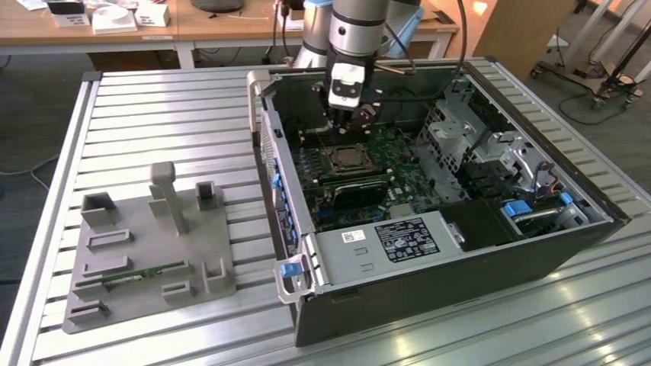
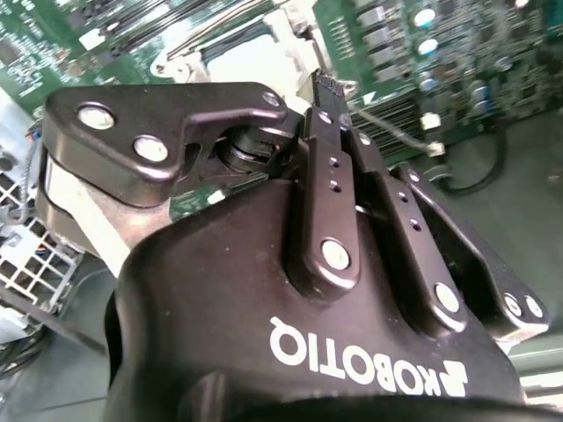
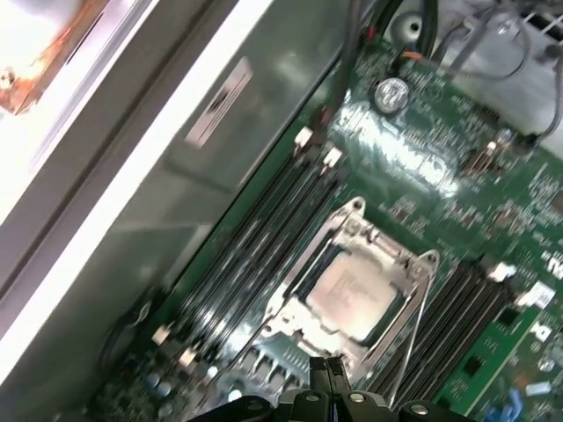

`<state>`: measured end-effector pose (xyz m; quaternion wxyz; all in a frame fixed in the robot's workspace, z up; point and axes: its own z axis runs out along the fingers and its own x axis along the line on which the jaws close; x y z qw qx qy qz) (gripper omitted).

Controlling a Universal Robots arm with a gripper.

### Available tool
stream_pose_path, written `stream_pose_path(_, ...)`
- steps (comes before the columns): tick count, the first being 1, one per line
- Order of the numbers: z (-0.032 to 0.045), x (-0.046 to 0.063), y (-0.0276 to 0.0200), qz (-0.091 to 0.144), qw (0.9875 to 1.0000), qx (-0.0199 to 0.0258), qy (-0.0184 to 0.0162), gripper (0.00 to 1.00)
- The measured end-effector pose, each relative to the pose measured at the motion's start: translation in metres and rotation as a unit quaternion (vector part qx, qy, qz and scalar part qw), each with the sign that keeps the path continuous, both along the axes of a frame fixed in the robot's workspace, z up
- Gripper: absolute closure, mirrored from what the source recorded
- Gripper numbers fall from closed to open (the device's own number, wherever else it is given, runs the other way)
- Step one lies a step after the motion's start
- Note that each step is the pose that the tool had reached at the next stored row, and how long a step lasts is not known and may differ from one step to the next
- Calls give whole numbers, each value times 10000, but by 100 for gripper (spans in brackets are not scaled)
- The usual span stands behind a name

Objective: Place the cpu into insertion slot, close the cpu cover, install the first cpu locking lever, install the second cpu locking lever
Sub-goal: 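Install the first cpu locking lever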

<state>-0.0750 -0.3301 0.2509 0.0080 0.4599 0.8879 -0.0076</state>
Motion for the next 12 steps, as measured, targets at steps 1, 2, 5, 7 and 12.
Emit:
stream_pose_path(1,0,-30,0,2,10000,1,-2,90)
stream_pose_path(2,0,-57,0,3,10000,0,-3,90)
stream_pose_path(5,-1,-109,0,31,10000,1,-5,90)
stream_pose_path(7,0,-115,0,90,10000,0,-4,90)
stream_pose_path(12,86,-119,0,114,9999,1,-14,90)
